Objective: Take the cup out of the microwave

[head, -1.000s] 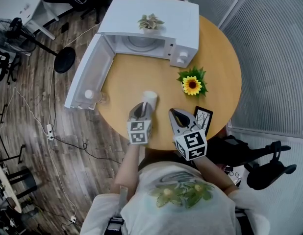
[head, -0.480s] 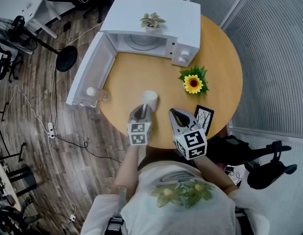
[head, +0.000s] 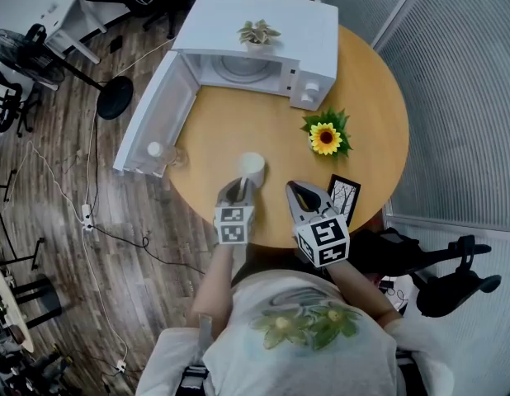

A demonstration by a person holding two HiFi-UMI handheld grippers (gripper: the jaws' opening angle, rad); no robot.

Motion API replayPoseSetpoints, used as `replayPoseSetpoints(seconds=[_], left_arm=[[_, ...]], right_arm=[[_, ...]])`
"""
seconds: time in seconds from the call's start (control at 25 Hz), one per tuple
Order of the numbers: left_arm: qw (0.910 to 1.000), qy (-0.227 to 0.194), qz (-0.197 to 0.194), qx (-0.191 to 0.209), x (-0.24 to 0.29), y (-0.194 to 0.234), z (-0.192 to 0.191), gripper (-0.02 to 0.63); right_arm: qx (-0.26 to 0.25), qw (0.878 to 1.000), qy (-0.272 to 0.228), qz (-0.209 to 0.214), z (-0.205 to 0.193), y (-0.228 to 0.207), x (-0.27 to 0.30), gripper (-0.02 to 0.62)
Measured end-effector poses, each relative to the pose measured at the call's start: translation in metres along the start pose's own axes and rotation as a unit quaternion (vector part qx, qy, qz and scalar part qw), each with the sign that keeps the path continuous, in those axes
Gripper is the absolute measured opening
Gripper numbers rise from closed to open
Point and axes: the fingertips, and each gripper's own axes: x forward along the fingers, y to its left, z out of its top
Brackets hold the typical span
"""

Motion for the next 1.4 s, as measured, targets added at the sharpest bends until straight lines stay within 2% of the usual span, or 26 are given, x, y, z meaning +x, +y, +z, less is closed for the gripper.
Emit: replayPoseSetpoints(seconds=[0.24,0.4,0.68,1.0,1.4], left_arm=[[0.9985,0.053,-0.014,0.004,0.0,-0.008,-0.029,0.046],[0.9974,0.07,-0.014,0.006,-0.002,-0.012,-0.046,0.048],[0.9974,0.072,-0.007,0.005,-0.001,-0.012,-0.048,0.049],[0.997,0.077,0.009,-0.003,-0.009,-0.007,-0.048,0.095],[0.9993,0.036,0.007,-0.003,-0.045,-0.018,-0.022,0.097]], right_arm=[[-0.001,1.0,0.0,0.002,-0.003,0.002,-0.005,0.018],[-0.002,1.0,0.0,0.002,-0.005,0.004,-0.008,0.018],[-0.004,1.0,0.003,0.005,-0.01,0.006,-0.014,0.018],[-0.005,1.0,0.008,0.012,-0.017,0.011,-0.022,0.018],[-0.013,1.0,0.002,0.023,-0.018,0.022,-0.034,0.018]])
